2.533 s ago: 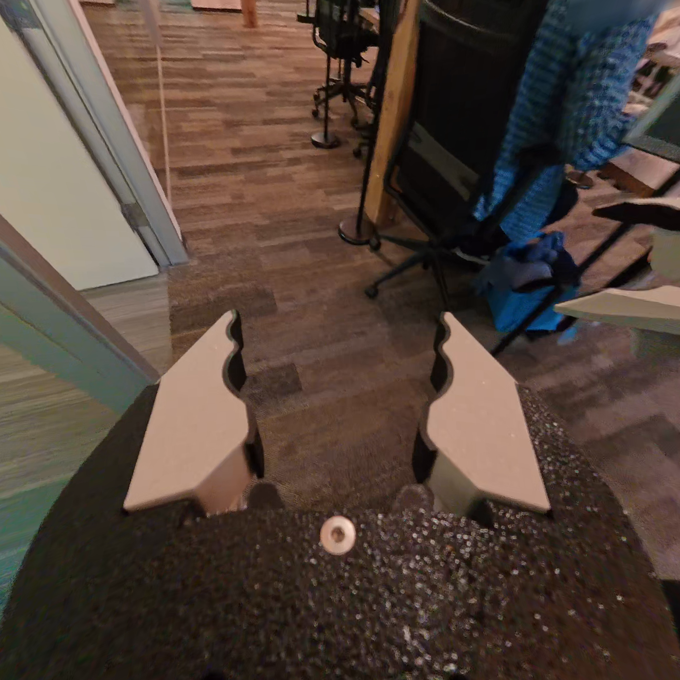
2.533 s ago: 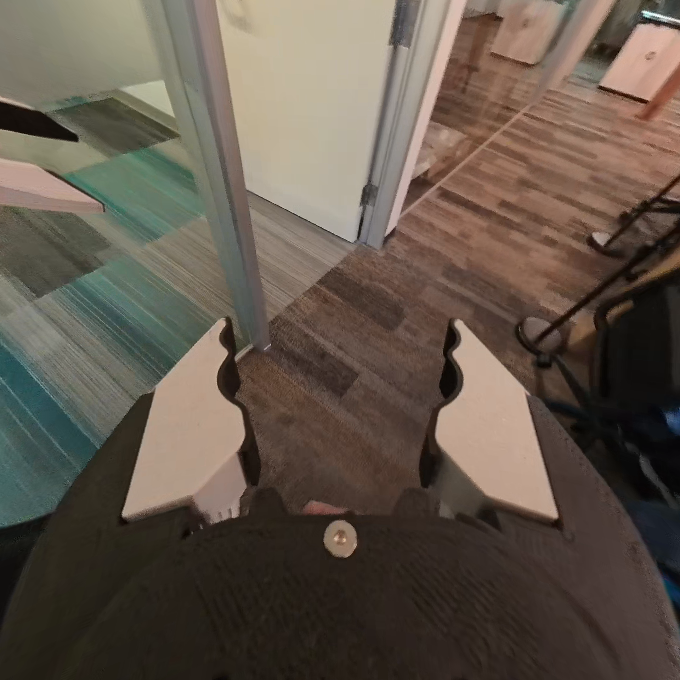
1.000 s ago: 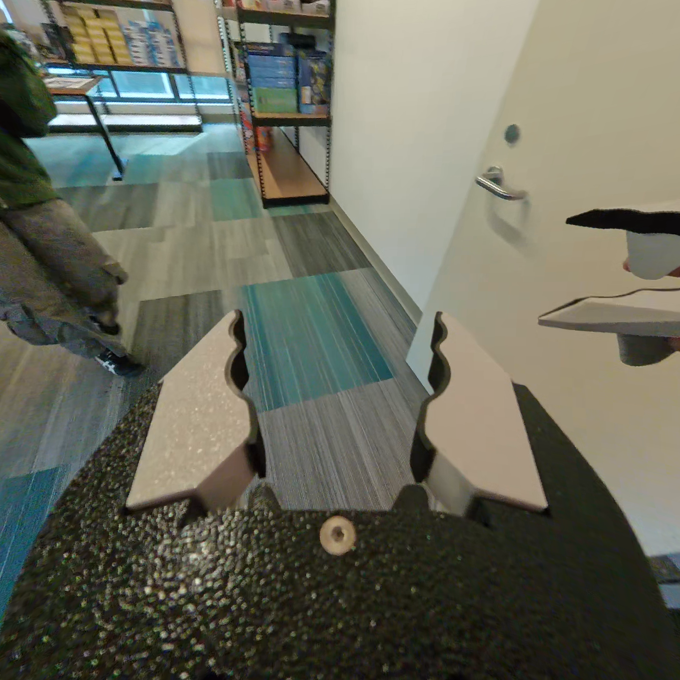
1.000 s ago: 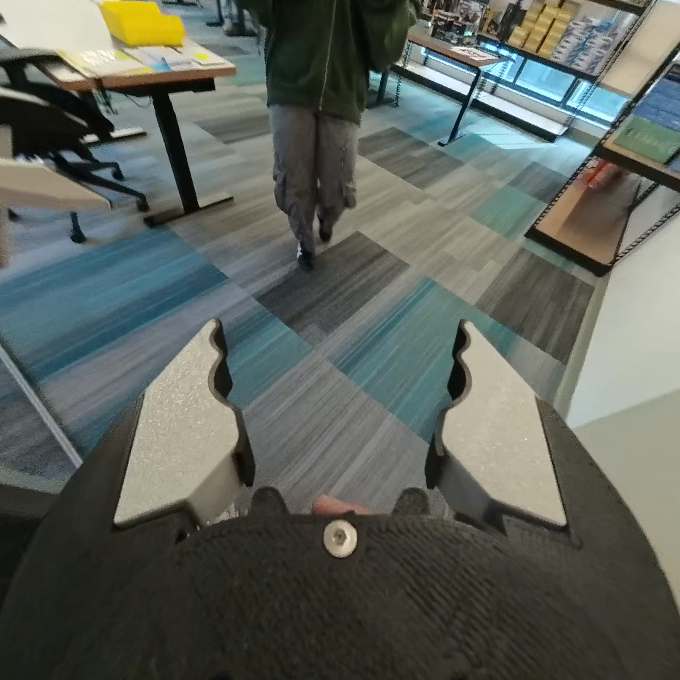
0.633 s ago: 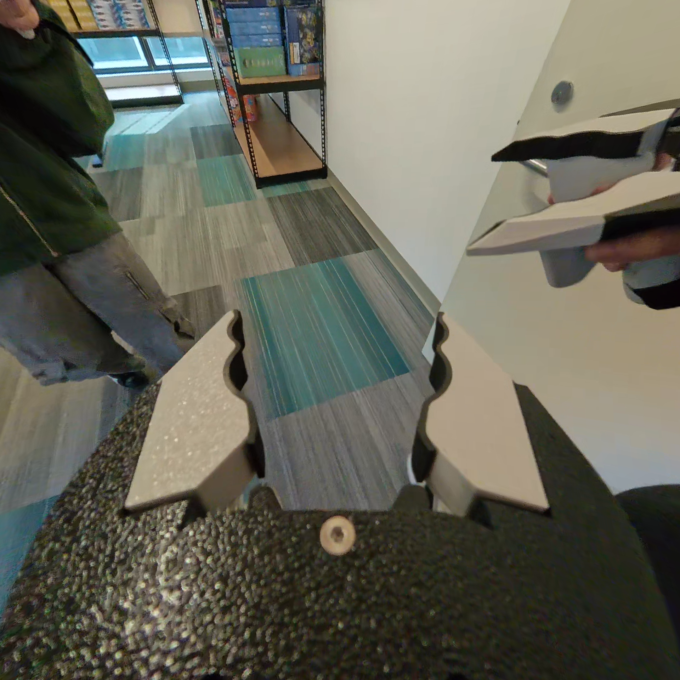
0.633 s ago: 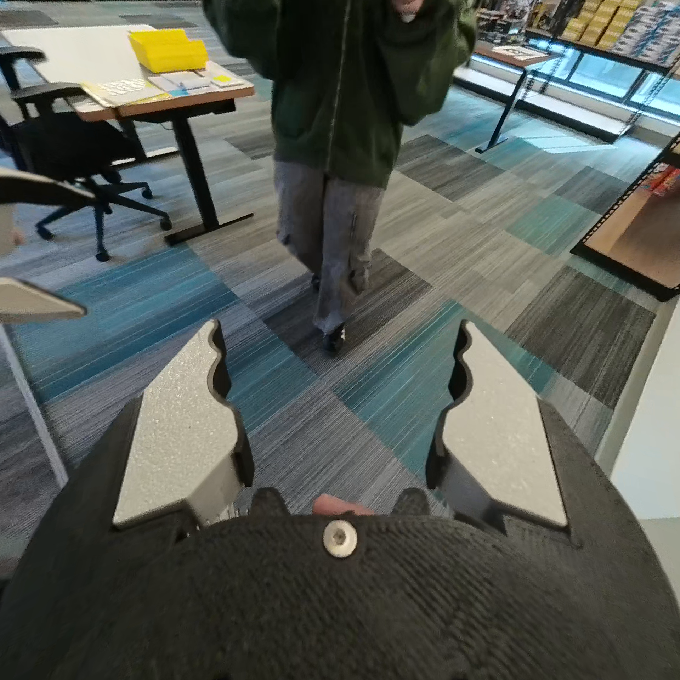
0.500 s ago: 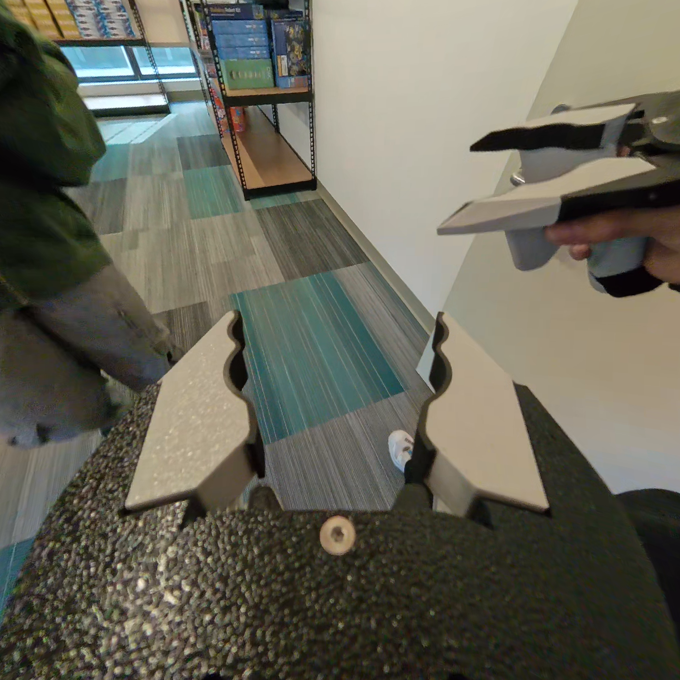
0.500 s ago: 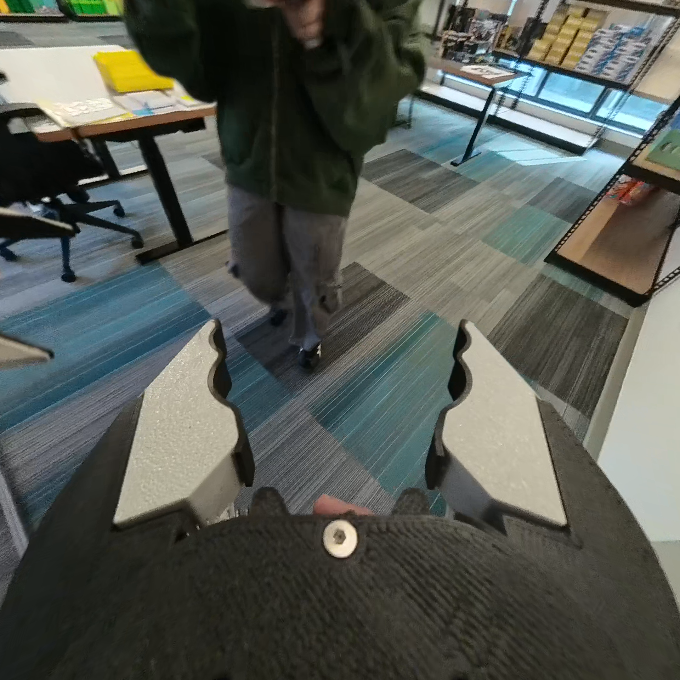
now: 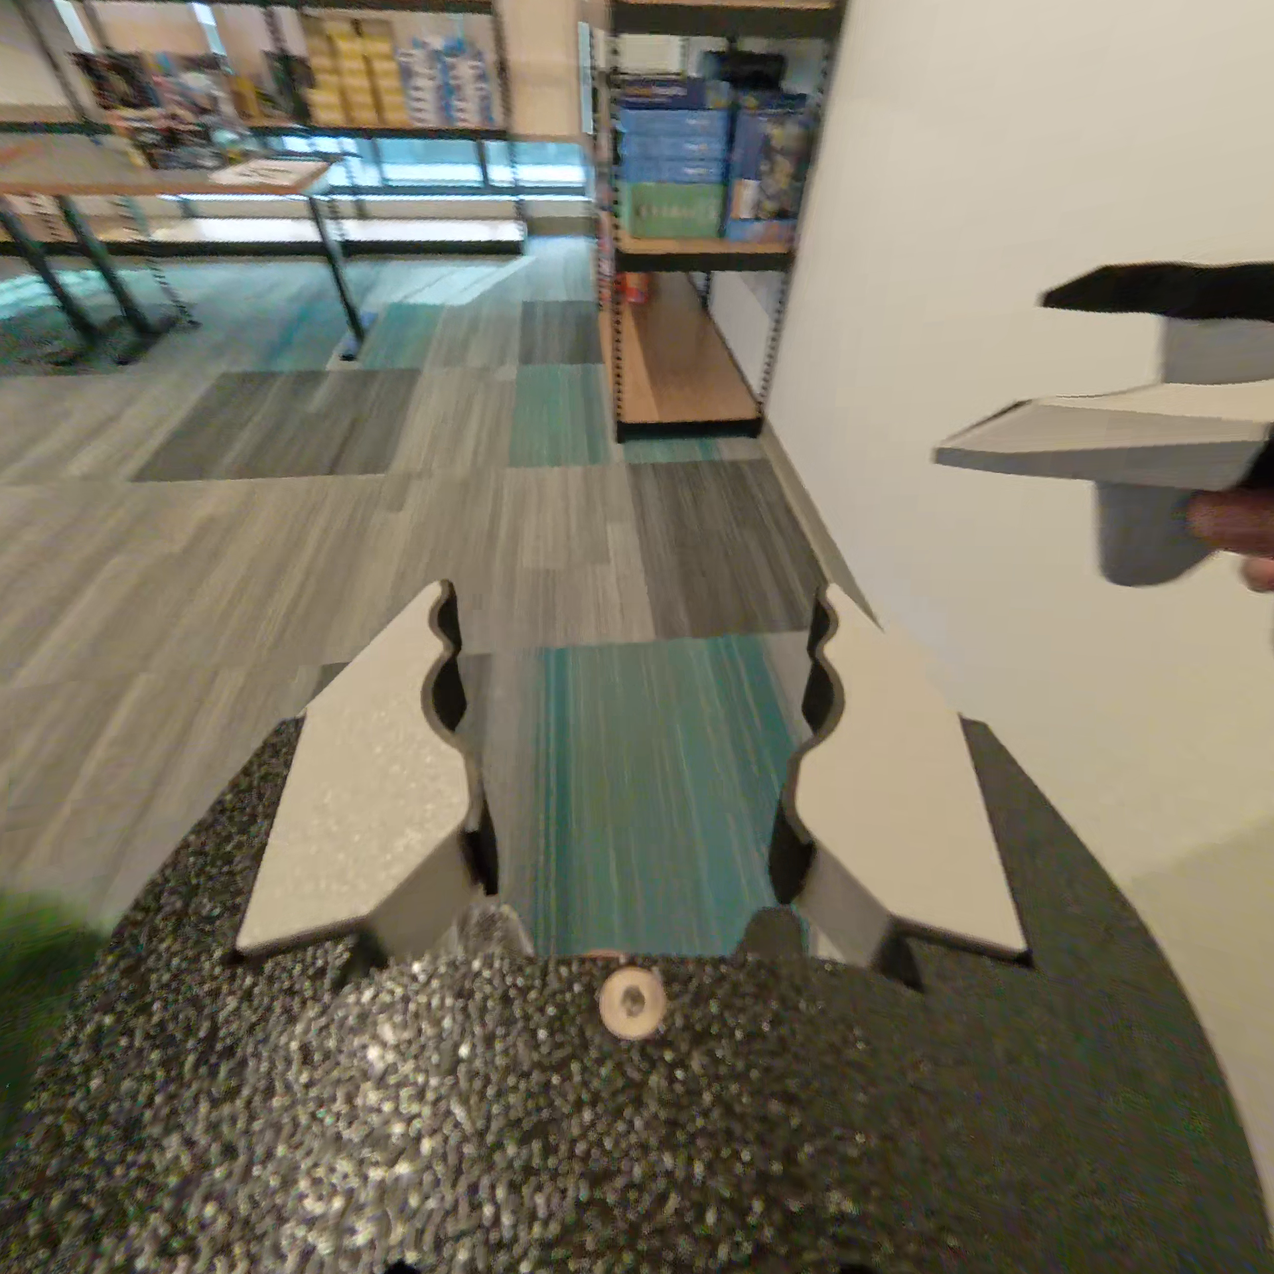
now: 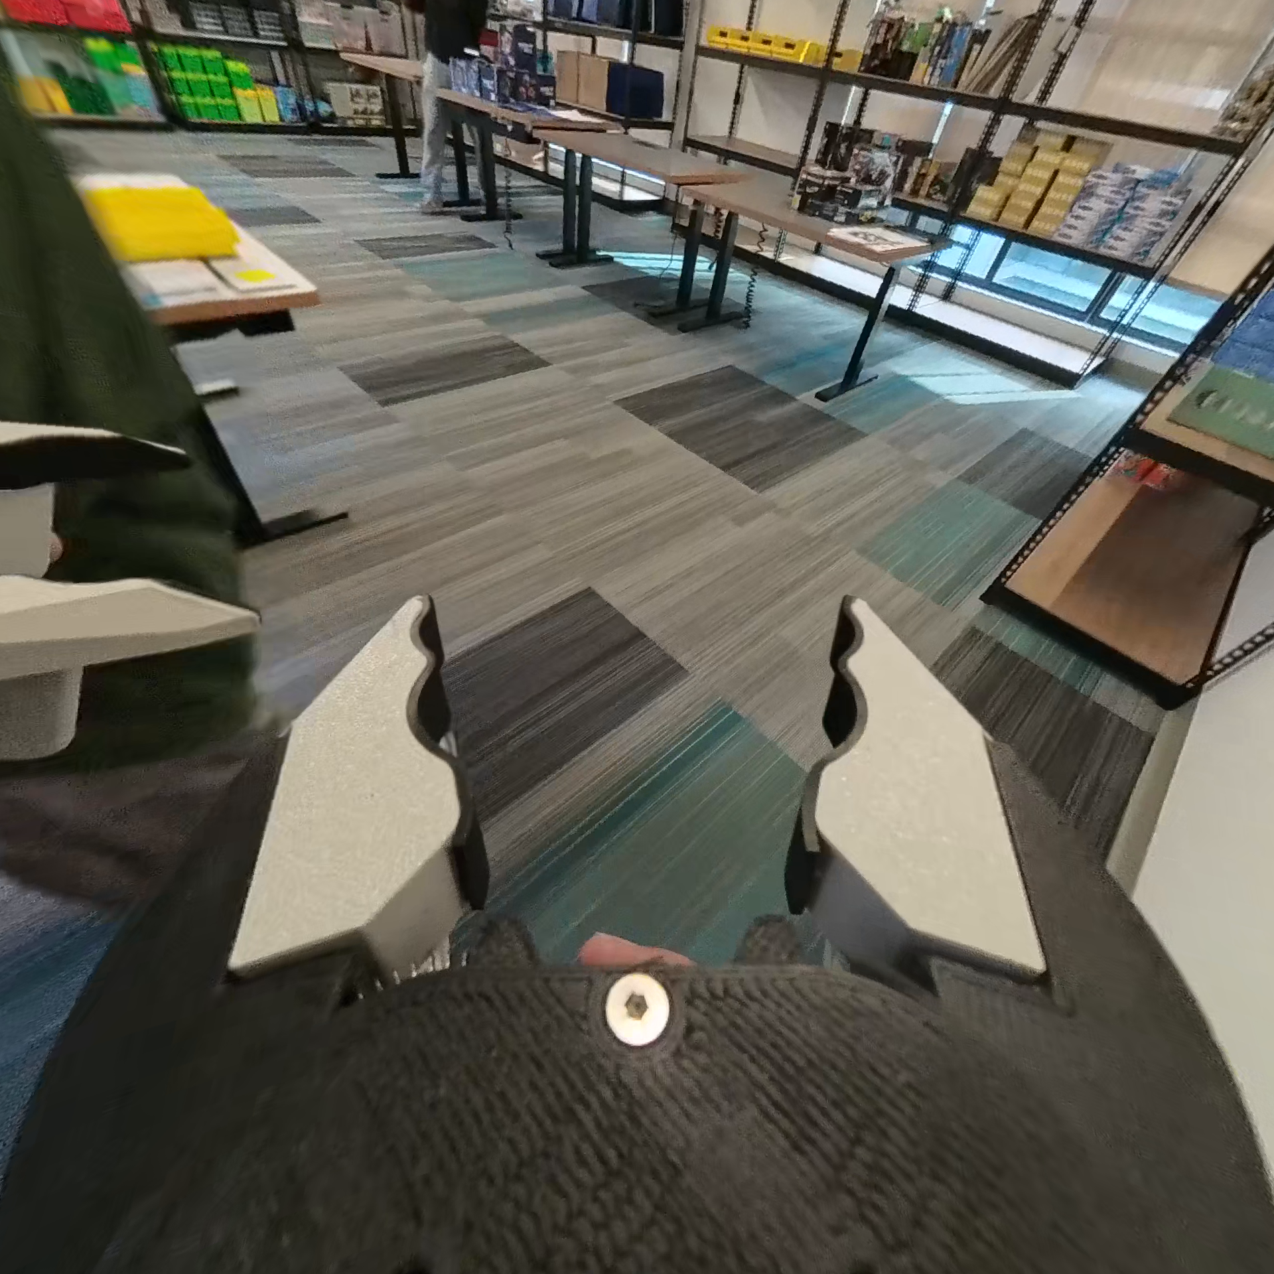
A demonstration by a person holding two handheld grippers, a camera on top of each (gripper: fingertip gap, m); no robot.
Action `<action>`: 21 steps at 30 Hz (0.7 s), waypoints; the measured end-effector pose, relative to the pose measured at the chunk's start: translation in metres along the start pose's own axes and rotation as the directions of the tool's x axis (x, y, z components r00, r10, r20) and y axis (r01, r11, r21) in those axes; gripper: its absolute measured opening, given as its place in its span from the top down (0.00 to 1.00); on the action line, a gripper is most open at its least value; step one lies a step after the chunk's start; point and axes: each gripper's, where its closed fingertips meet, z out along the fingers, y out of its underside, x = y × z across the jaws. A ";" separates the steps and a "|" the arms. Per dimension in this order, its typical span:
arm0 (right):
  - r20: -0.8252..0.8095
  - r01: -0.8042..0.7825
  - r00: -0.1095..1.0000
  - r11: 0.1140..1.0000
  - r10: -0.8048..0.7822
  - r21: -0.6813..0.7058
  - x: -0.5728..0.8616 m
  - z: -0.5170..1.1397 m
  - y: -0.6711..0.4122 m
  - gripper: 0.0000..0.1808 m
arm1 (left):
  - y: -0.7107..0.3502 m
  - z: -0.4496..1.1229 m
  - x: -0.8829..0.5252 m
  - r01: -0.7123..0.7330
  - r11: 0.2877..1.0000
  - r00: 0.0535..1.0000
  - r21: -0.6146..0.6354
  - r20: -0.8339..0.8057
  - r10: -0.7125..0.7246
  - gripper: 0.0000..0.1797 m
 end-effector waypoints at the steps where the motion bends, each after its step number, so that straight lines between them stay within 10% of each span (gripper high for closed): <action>1: 0.005 -0.016 1.000 1.000 0.016 0.006 0.012 0.021 -0.007 0.39 | -0.011 0.023 -0.016 0.011 1.000 0.999 0.015 0.039 -0.012 0.45; 21: 0.316 0.193 0.936 0.977 -0.155 -0.093 0.107 0.590 -0.088 0.30 | -0.141 0.362 -0.502 0.140 0.980 0.905 0.139 0.384 -0.184 0.43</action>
